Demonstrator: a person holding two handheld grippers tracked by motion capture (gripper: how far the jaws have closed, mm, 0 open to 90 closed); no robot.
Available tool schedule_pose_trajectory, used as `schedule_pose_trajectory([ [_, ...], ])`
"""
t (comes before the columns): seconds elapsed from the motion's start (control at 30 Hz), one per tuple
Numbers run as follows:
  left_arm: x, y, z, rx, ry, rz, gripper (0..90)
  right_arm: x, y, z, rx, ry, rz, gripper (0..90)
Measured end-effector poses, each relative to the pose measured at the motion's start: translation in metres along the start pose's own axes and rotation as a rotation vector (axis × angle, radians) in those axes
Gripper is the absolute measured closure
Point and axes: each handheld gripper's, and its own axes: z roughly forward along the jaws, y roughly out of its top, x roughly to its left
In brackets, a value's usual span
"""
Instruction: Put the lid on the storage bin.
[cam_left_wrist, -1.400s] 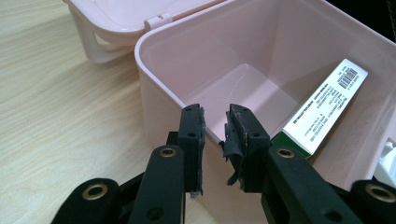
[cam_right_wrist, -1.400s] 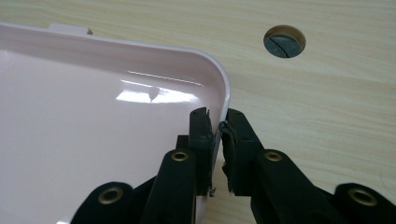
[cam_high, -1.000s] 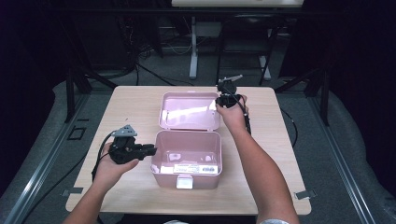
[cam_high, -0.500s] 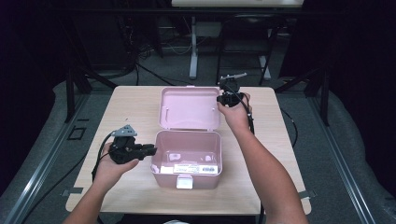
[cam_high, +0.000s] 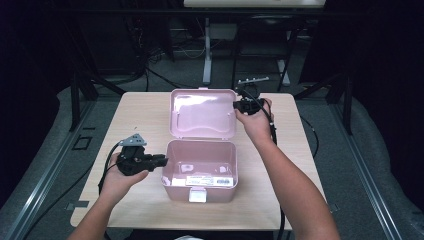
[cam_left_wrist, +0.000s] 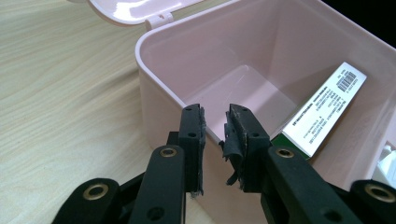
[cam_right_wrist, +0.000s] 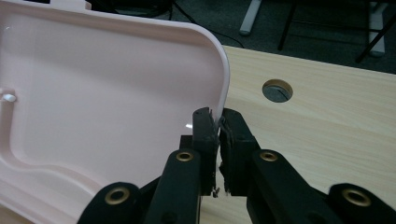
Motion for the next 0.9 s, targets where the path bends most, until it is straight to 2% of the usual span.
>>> schedule_pose_trajectory([
  [0.23,0.000,0.000,0.000,-0.002,0.001,-0.004,75.8,0.000,-0.001,-0.012,-0.022,0.025,-0.010,85.7],
  [0.5,0.000,0.000,0.000,0.001,0.002,-0.001,75.8,0.003,-0.007,-0.029,-0.078,0.050,-0.033,86.2],
  [0.77,-0.002,0.000,0.000,0.002,0.011,-0.007,75.8,0.006,-0.012,-0.043,-0.100,0.059,-0.055,86.3],
  [0.9,-0.003,0.000,0.000,0.005,0.017,-0.005,76.0,0.009,-0.016,-0.050,-0.120,0.056,-0.080,86.2],
])
